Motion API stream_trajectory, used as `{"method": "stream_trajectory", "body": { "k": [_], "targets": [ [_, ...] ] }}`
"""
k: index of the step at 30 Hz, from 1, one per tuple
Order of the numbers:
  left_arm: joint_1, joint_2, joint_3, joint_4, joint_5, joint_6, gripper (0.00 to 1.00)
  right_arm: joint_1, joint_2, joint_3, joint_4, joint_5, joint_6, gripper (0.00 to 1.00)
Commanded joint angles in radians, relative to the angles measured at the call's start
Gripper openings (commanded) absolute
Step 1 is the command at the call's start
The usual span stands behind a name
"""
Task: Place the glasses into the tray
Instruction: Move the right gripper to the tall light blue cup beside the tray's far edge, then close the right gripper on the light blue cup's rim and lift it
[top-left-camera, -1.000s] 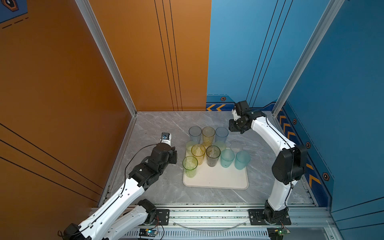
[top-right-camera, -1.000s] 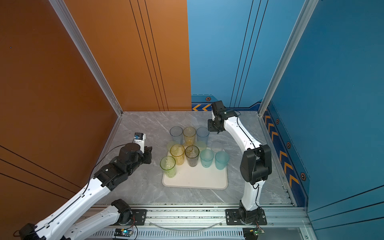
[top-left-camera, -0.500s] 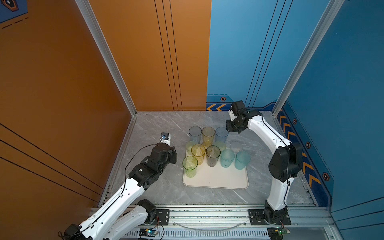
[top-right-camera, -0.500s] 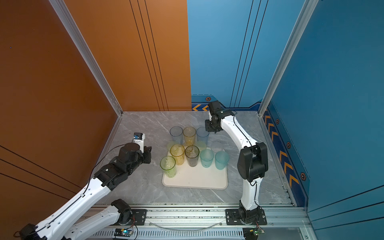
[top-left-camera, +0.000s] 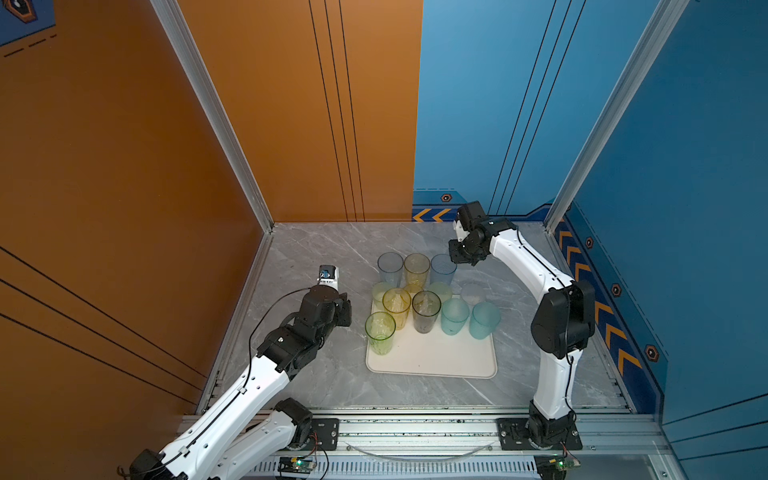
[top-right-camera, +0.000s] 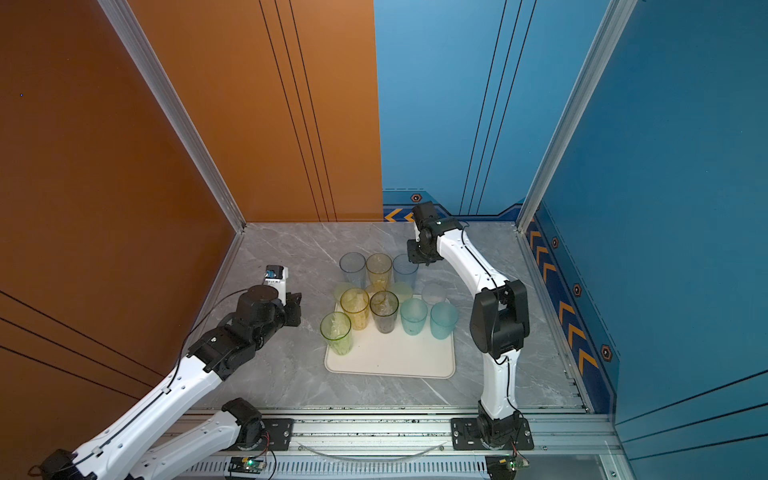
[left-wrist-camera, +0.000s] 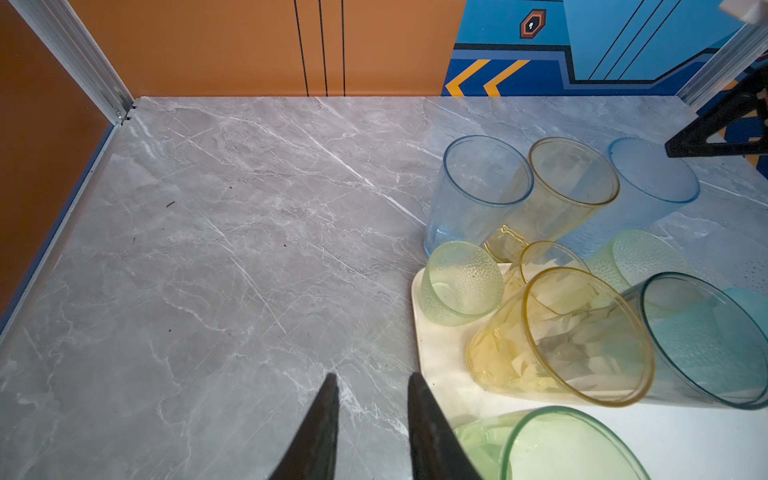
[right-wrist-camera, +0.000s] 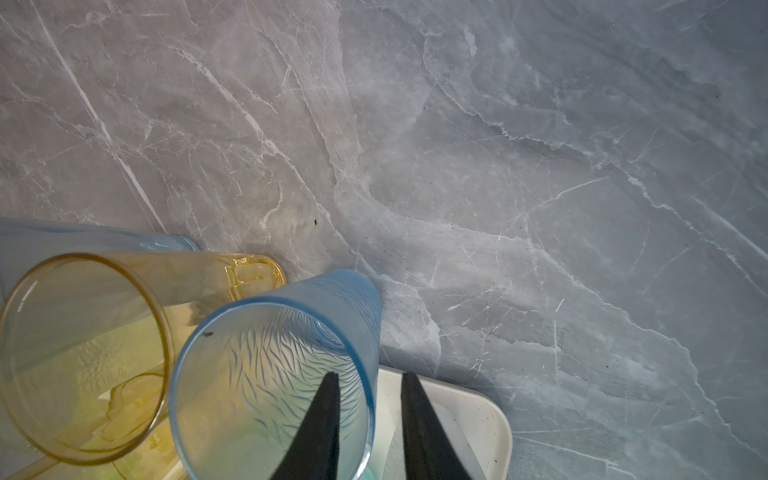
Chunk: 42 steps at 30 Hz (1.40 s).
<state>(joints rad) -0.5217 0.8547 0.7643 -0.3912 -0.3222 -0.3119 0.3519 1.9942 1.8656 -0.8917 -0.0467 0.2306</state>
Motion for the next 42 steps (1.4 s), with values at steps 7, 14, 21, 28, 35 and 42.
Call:
{"method": "stream_trajectory", "body": {
  "k": [7, 14, 21, 28, 35, 42],
  "targets": [
    [0.021, -0.01, -0.022, 0.019, 0.028, -0.004, 0.3, 0.012, 0.054, 0.036, -0.049, 0.032, -0.017, 0.2],
    [0.03, -0.006, -0.022, 0.02, 0.032, 0.0, 0.3, 0.015, 0.06, 0.035, -0.052, 0.043, -0.023, 0.09],
    [0.038, -0.007, -0.019, 0.011, 0.038, 0.0, 0.3, 0.018, 0.051, 0.036, -0.056, 0.088, -0.033, 0.0],
    [0.038, -0.002, -0.014, -0.002, 0.043, -0.002, 0.3, 0.022, -0.035, -0.028, -0.006, 0.174, -0.036, 0.0],
    [0.038, 0.01, -0.012, -0.02, 0.052, -0.007, 0.3, -0.001, -0.248, -0.228, 0.173, 0.225, -0.021, 0.0],
    [0.038, 0.01, -0.012, -0.033, 0.053, -0.012, 0.3, -0.036, -0.525, -0.384, 0.27, 0.179, -0.012, 0.0]
  ]
}}
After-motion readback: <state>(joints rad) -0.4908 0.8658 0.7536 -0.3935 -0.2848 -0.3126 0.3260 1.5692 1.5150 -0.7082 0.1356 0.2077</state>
